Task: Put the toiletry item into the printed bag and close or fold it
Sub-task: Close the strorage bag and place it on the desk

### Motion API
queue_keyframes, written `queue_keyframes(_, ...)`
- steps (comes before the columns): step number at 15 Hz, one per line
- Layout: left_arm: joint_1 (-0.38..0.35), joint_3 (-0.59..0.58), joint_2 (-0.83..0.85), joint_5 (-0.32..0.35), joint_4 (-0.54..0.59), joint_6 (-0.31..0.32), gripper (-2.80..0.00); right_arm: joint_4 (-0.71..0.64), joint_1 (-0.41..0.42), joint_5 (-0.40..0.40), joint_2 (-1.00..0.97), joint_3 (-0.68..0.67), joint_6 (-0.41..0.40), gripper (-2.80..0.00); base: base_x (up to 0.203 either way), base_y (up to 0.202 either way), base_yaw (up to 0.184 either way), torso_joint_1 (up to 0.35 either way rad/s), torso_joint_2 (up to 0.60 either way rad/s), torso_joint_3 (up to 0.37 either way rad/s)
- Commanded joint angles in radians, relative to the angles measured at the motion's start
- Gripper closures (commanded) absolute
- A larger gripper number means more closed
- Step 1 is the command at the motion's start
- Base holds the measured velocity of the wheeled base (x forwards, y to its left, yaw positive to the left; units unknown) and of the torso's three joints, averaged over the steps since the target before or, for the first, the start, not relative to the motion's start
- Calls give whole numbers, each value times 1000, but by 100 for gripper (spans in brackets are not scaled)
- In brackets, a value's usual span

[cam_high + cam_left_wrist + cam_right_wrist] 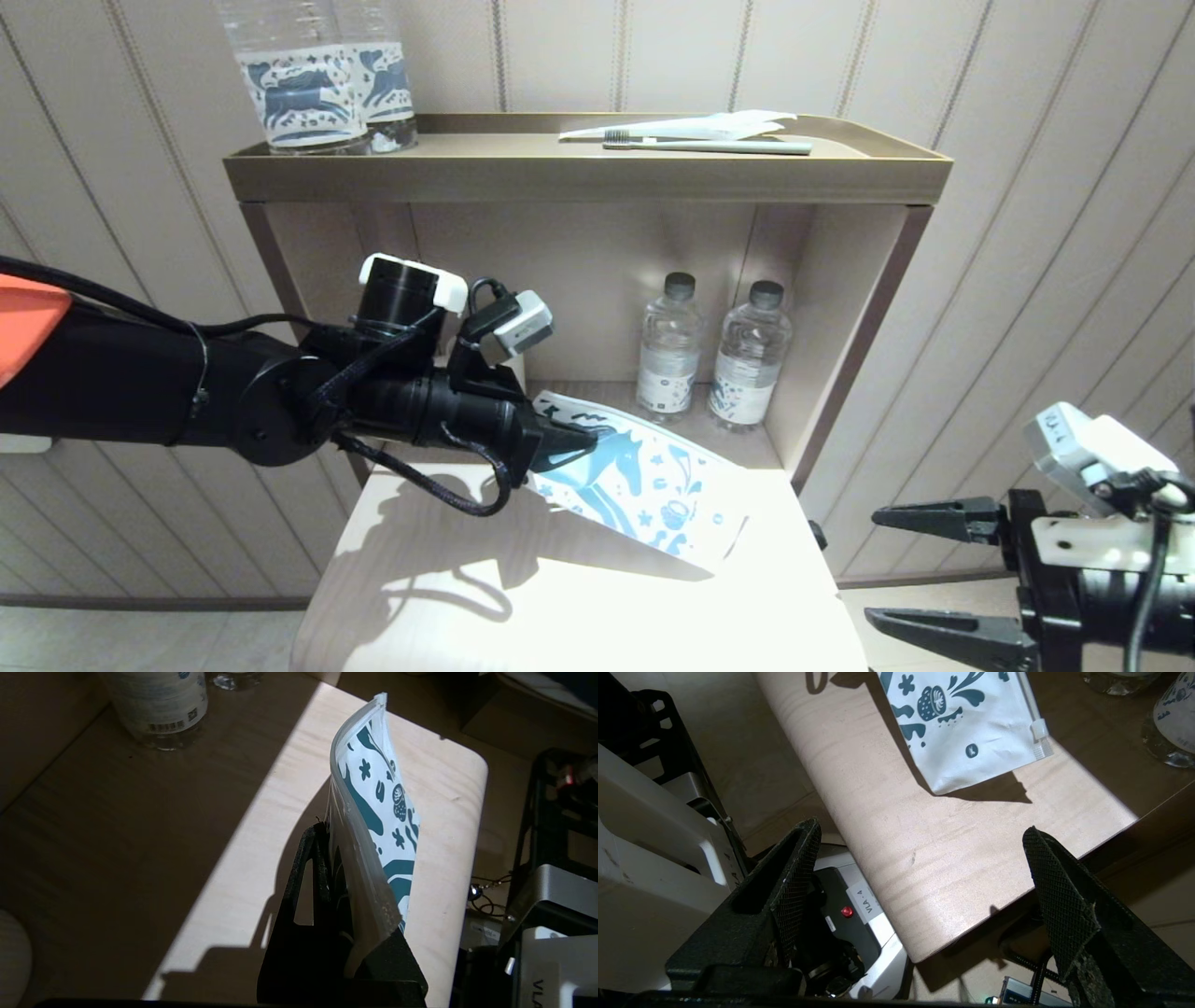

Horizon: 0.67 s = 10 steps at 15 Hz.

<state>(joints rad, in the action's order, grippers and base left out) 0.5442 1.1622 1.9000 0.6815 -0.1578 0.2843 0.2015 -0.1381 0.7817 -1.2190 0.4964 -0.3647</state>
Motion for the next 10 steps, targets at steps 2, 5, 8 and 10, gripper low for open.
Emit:
queue_keyframes(2, -3, 20, 40, -40, 0, -1, 0, 3, -12, 6, 6, -63, -5, -280, 0, 0, 0, 0, 0, 0)
queue_keyframes(5, -3, 27, 44, -98, -4, -8, 0, 4, -15, 13, -2, -84, -2, -280, 0, 0, 0, 0, 0, 0)
queue_keyframes(8, -3, 35, 52, -215, 8, 0, 0, 3, -17, 15, 8, -101, -2, -280, 0, 0, 0, 0, 0, 0)
queue_keyframes(10, -2, 13, 19, -302, 28, 2, 0, 1, -17, 18, 15, -109, 1, -280, 0, 0, 0, 0, 0, 0)
